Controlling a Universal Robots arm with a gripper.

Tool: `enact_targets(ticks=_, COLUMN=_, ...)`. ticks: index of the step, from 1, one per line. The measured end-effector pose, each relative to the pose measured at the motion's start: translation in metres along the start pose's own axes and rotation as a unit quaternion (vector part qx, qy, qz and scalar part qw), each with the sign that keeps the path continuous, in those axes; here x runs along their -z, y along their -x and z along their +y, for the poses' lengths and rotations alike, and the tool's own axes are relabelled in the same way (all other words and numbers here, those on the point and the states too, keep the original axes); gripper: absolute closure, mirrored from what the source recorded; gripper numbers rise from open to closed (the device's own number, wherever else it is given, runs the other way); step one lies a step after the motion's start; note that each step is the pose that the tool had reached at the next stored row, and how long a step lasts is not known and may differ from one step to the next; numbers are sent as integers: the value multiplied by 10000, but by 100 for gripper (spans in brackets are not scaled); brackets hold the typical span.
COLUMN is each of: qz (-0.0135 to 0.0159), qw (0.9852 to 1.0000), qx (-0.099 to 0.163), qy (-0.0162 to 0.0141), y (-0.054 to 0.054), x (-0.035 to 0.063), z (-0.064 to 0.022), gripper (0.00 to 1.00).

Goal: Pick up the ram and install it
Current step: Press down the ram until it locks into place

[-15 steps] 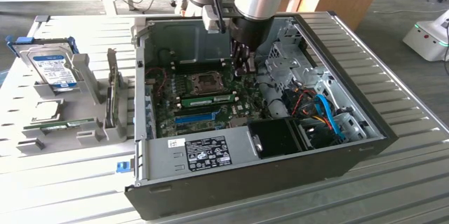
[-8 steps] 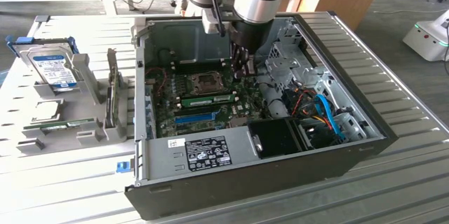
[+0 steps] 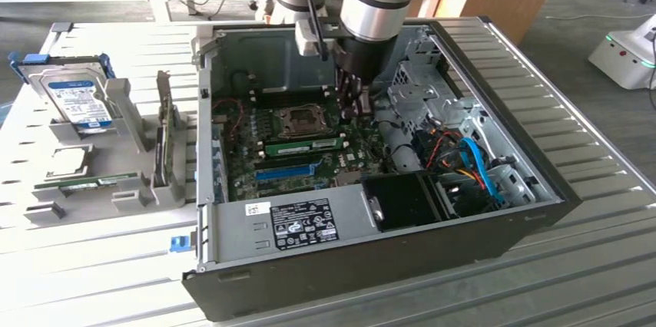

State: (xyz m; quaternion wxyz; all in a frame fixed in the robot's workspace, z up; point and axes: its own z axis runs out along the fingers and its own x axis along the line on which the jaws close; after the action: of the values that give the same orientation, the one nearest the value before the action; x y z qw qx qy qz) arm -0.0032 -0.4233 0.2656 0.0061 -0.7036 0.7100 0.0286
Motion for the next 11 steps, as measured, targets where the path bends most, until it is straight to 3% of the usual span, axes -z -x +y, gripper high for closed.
enact_targets(ticks=11, qz=-1, qw=10000, qx=0, qy=0, y=-5, x=-119, z=-4, gripper=89)
